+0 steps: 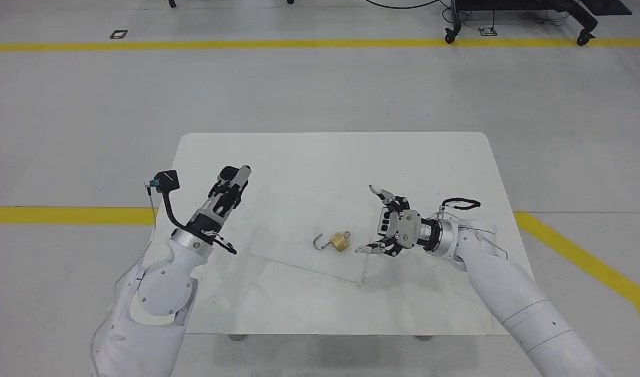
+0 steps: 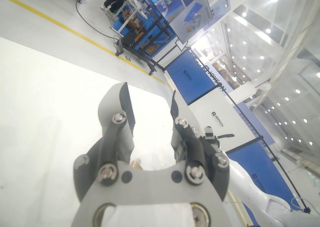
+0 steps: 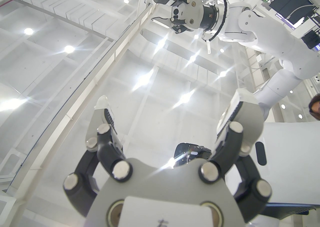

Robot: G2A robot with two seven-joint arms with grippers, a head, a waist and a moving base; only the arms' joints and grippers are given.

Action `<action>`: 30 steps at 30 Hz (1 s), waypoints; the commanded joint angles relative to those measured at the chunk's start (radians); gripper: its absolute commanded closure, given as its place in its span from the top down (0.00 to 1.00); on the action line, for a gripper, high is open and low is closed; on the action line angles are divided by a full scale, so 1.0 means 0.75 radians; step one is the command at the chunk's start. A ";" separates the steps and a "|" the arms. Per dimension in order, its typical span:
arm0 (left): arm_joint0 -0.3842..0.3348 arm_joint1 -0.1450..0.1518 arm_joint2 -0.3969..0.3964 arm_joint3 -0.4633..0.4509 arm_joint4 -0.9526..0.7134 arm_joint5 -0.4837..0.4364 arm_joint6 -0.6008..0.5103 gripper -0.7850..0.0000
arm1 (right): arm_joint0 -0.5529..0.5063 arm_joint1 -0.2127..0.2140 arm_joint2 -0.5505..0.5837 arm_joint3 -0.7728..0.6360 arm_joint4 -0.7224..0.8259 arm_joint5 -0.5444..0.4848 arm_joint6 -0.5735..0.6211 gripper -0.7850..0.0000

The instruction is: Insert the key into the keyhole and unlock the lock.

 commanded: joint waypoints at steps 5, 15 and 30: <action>0.000 0.000 0.000 0.000 0.000 0.000 0.000 1.00 | -0.002 0.000 0.004 -0.002 0.001 -0.012 -0.006 1.00; 0.000 0.000 0.000 0.000 0.000 0.000 0.000 1.00 | -0.131 0.098 0.472 0.020 0.016 -0.299 -0.040 1.00; 0.000 0.000 0.000 0.000 0.000 0.000 0.000 1.00 | -0.635 0.234 1.438 -0.047 0.057 -0.493 -0.378 1.00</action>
